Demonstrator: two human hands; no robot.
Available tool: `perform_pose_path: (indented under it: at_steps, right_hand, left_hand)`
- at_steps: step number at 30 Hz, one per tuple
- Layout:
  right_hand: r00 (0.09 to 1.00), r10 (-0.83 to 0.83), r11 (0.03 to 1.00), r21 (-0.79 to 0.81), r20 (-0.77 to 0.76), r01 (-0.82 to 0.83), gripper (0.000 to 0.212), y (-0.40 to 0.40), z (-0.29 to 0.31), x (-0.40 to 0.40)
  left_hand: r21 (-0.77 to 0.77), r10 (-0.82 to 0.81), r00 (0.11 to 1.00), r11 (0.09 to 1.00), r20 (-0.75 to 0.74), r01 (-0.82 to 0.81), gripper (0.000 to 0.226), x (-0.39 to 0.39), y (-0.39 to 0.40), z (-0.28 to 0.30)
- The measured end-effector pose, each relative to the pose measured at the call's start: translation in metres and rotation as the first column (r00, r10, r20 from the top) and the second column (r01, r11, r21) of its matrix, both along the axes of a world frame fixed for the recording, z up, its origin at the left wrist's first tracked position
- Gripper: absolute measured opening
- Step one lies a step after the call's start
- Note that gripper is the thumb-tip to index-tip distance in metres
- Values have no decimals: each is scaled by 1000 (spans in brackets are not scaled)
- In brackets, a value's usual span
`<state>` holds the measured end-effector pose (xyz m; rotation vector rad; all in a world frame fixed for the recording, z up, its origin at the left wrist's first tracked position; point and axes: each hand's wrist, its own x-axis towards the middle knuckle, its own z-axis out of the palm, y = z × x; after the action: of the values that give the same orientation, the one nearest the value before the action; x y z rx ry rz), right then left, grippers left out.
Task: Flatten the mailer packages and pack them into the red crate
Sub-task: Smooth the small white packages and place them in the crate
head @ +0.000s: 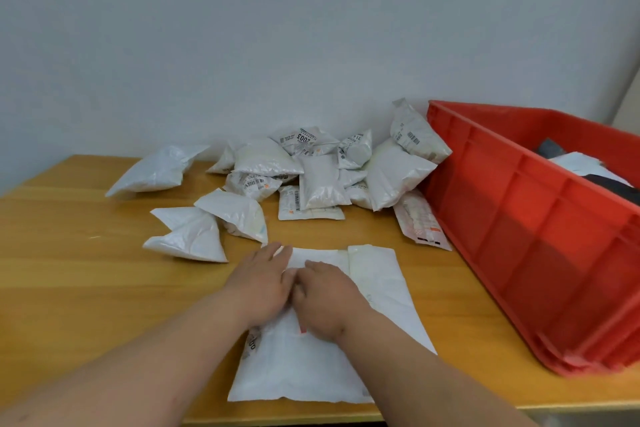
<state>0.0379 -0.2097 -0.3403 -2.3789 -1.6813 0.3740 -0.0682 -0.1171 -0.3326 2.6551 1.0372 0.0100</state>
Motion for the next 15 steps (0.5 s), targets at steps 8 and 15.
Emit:
perform_pose_path:
  at_steps: [8,15]
  right_hand:
    - [967,-244,960,-121,78,252,69,-40,-4,44]
    - [968,-226,952,-188,106,243,79,-44,-13,53]
  left_hand:
    - [-25,21,975,999,-223,-28,71,20,-28,-9]
    - [4,55,978,998,-200,-55,73,26,-35,-22]
